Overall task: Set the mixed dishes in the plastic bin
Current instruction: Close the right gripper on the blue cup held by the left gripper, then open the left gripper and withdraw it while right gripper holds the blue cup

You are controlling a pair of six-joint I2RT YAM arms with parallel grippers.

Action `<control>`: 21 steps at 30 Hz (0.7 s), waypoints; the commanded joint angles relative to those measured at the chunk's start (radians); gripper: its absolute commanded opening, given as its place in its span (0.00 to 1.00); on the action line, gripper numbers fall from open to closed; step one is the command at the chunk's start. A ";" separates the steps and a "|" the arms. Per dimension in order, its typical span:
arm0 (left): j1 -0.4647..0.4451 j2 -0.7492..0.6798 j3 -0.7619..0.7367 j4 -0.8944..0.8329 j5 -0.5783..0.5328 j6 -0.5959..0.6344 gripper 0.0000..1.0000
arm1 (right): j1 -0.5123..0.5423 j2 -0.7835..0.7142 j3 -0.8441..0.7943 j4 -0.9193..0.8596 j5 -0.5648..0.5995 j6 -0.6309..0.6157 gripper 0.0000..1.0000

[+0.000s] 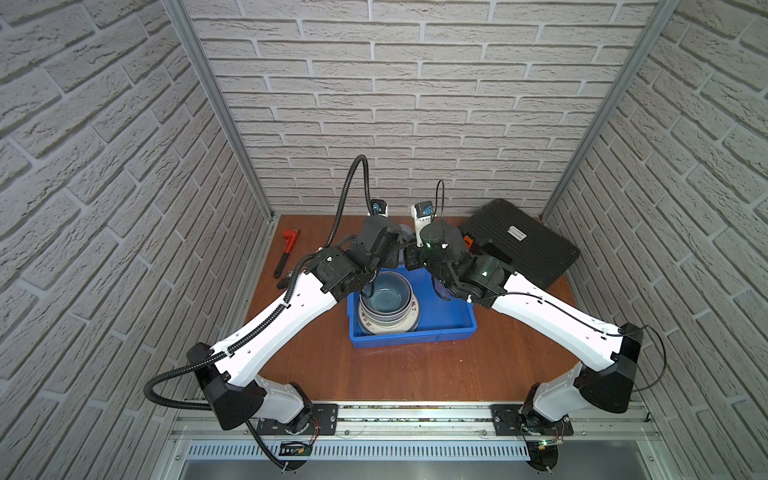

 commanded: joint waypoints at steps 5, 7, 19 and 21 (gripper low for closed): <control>-0.018 -0.064 -0.015 0.136 0.148 -0.007 0.13 | -0.005 -0.025 -0.030 0.047 -0.020 0.028 0.12; -0.018 -0.070 -0.032 0.146 0.160 -0.010 0.17 | -0.005 -0.034 -0.038 0.055 -0.015 0.032 0.11; -0.020 -0.095 -0.076 0.138 0.182 -0.039 0.20 | -0.009 -0.075 -0.069 0.062 -0.004 0.041 0.07; -0.017 -0.105 -0.085 0.138 0.183 -0.042 0.20 | -0.013 -0.083 -0.075 0.057 -0.002 0.041 0.07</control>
